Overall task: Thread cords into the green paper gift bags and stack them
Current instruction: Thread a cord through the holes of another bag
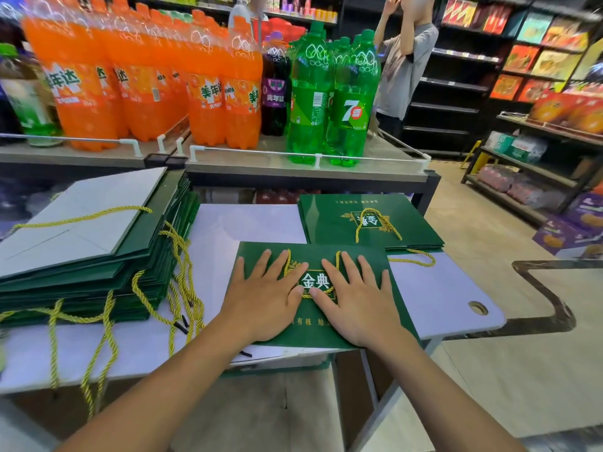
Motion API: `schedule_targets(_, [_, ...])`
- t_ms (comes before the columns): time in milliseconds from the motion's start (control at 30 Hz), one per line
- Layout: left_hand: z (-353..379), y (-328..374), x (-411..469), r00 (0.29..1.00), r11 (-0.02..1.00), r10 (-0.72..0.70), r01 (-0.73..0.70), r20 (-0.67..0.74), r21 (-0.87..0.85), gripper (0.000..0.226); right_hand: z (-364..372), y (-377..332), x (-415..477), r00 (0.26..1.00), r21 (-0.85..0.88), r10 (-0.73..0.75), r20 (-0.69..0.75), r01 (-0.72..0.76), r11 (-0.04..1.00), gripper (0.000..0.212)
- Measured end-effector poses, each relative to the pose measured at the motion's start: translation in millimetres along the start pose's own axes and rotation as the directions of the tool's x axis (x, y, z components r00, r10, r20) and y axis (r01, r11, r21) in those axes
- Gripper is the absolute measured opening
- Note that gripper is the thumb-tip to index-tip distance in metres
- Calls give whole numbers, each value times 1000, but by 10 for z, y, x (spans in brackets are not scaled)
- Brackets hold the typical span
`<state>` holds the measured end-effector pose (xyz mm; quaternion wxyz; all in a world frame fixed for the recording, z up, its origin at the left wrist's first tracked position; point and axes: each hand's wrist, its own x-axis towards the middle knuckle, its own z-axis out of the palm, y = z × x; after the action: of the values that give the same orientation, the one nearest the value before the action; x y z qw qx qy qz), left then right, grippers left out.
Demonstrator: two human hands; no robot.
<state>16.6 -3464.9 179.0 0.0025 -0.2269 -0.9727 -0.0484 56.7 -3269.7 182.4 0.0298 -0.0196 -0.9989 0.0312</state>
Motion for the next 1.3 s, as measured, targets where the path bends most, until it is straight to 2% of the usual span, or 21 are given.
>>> schedule_targets(133, [-76,22,-31,995,999,-13,8,-102,-52,56,-57,-4,-8,998,89,6,-64,-1,996,78])
schedule_targets(233, [-203,15,-129,968,998,-20,6,-248,-57,57,-164,65,-90,981,252,17,-193,33,967,76])
schedule_targets(300, [-296,-51,-233,953,998,-63,55,-297,-36,63,-243,187,-183,959,238,66,-277,2,971,83])
schedule_targets(367, [-340,-155,-335,960,987,-159,162,-230,-3,67,-296,337,-286,944,152,149,-293,-107,982,83])
schedule_targets(433, [-349,-238,-421,961,969,-238,245,-141,35,73,-306,437,-382,944,91,226,-240,-210,973,75])
schedule_targets(567, [-307,-298,-482,964,965,-252,257,-85,50,68,-237,440,-450,963,136,240,-120,-224,965,69])
schedule_targets(633, [-318,-319,-489,963,967,-255,254,-83,-21,63,-225,428,-457,965,245,238,-105,-207,947,70])
schedule_targets(733, [-385,-343,-516,957,943,-273,247,-95,-222,58,-267,426,-472,964,426,238,-120,-167,889,71])
schedule_targets(867, [-541,-301,-564,942,853,-310,215,-130,-476,53,-434,387,-473,959,611,225,-171,-76,788,68])
schedule_targets(1133, [-1056,-164,-194,889,740,-354,75,-292,-668,49,-1104,597,78,932,654,237,-274,-1,757,58])
schedule_targets(1300, [-1176,-48,492,879,635,-369,2,-301,-773,44,-1448,1012,668,938,609,255,-234,-63,791,58])
